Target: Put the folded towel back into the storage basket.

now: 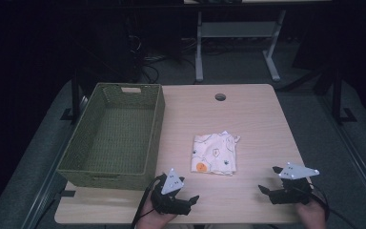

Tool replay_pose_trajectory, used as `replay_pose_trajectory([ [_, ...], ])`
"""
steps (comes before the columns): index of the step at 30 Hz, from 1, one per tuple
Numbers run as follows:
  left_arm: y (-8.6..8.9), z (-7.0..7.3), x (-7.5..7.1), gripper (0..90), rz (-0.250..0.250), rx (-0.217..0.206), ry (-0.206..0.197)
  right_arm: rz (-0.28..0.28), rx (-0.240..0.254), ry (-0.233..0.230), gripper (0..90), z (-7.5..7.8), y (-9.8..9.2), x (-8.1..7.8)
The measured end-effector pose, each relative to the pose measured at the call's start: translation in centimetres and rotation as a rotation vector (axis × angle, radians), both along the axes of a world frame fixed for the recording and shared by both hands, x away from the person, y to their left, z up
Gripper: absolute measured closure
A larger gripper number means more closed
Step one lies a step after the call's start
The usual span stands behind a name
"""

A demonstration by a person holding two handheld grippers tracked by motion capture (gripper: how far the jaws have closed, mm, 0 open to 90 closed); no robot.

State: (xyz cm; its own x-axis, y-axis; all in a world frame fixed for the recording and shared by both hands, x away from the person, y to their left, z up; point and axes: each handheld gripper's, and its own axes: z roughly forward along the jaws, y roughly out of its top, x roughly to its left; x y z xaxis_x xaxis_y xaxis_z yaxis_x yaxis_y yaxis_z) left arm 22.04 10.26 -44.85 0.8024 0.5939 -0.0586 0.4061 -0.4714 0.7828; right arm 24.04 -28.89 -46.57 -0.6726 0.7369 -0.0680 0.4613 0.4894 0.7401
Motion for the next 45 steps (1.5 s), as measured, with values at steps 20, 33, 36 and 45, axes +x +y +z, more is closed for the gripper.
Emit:
replay_pose_trajectory([
  [20, -0.7, 1.7, 0.3, 25.3, -0.011, -0.012, -0.018, 0.005, 0.005, -0.009, 13.7, 0.2, 0.2, -0.3],
  [33, -3.3, 2.7, 2.9, 25.2, -0.044, 0.04, -0.009, -0.016, 0.031, -0.011, 13.7, 0.3, -0.2, -0.3],
  [36, -4.1, 3.1, 3.6, 25.2, -0.06, 0.063, -0.009, -0.013, 0.028, -0.012, 13.7, 0.3, -0.2, -0.4],
  [45, -5.7, 3.9, 5.6, 25.2, -0.063, 0.101, -0.003, -0.014, 0.041, -0.017, 13.7, 0.4, -0.4, -0.4],
])
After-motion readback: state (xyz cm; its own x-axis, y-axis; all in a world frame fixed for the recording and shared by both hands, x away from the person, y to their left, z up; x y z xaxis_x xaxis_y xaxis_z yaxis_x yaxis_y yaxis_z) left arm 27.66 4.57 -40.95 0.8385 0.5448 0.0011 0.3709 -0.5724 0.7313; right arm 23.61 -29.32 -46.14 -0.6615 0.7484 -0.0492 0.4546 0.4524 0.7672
